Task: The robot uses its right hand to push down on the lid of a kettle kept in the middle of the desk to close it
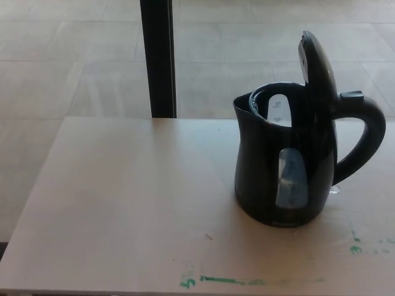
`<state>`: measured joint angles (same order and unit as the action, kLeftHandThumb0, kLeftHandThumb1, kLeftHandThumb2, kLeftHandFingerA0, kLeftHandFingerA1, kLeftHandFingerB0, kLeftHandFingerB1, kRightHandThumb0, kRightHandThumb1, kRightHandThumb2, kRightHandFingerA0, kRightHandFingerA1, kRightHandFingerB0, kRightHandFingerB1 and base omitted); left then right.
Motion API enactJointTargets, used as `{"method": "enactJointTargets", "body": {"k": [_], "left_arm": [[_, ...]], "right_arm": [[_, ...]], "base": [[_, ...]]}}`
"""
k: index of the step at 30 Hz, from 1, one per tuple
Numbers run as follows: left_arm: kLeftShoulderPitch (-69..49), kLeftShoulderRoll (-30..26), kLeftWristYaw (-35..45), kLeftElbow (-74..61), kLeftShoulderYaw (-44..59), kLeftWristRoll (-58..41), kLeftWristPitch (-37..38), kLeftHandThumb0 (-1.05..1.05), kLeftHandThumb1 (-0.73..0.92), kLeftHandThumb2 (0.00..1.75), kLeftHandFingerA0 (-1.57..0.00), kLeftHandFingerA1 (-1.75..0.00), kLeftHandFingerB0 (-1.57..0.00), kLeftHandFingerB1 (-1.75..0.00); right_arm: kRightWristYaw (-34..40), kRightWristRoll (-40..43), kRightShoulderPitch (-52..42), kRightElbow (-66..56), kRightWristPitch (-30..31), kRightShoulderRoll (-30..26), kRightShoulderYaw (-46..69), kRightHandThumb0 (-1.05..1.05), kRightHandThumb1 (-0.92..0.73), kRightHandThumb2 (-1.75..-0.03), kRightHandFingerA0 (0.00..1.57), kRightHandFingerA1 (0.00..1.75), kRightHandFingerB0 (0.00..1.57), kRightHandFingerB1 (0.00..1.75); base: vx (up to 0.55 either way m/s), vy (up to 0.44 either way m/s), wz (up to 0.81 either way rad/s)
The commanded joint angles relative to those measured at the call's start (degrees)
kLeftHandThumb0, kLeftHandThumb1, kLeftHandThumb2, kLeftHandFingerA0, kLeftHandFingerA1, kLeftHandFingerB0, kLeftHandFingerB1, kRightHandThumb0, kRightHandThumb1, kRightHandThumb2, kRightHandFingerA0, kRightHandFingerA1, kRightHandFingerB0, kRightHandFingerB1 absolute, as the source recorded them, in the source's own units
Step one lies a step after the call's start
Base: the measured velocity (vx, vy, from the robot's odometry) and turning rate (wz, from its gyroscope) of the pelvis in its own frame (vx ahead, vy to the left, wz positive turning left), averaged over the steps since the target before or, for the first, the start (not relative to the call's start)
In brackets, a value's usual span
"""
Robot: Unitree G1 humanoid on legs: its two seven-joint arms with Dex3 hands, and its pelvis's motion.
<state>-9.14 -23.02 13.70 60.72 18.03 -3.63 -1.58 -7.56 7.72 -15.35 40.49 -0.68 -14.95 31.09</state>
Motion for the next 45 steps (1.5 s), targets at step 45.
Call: {"method": "enactJointTargets", "body": {"k": [45], "left_arm": [[2.74, -6.53, 13.52, 8.94, 9.05, -8.56, -0.71, -0.71, 0.67, 0.60, -0.50, -0.50, -0.36, -0.35]], "right_arm": [[-16.59, -8.18, 60.97, -26.93, 11.96, -19.73, -38.44, -0.92, -0.84, -0.66, 0.13, 0.44, 0.10, 0.28]], "base": [[0.00, 0.000, 0.00]]}}
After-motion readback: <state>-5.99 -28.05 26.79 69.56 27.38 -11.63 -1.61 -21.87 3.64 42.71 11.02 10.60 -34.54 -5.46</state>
